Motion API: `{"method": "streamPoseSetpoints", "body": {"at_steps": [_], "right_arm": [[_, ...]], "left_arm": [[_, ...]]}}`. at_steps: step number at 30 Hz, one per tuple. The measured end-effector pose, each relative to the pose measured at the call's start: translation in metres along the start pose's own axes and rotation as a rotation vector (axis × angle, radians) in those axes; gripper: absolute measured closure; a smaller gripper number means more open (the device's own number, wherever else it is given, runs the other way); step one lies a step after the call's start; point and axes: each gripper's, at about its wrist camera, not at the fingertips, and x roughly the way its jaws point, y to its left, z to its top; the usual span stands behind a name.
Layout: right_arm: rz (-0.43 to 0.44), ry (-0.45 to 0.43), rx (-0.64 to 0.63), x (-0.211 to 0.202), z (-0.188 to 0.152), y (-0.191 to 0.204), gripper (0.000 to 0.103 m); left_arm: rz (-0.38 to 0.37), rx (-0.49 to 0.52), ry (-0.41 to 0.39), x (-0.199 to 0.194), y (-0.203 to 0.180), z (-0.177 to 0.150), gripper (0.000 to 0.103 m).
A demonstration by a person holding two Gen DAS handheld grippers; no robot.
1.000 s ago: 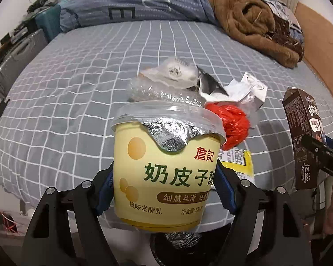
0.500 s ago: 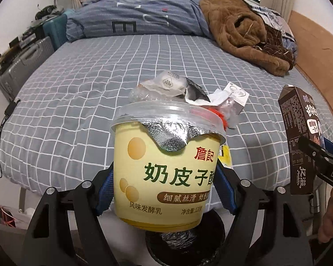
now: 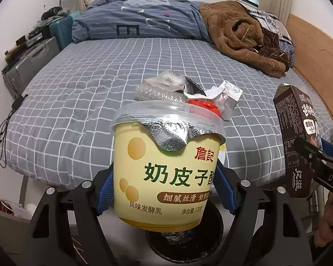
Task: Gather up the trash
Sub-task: 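Lift the yogurt cup and cookie box and carry both toward the floor bin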
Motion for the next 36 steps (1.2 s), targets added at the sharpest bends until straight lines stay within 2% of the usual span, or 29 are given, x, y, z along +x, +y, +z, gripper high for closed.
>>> {"method": "streamPoseSetpoints", "body": {"at_steps": [10,22,36], "right_arm": [[0.024,0.002,-0.004,-0.01,-0.023,0.008,0.016],[0.044,0.03,-0.035,-0.009,-0.064,0.025,0.016],[0.054,0.075,-0.07,0.014,-0.119,0.042,0.016]], "left_arm": [[0.011,-0.008,-0.005,-0.015,0.003,-0.023,0.028],[0.011,-0.033,0.022,-0.016,0.014,-0.067,0.028],[0.006,-0.047,0.093,0.015,0.022,-0.114,0.028]]}}
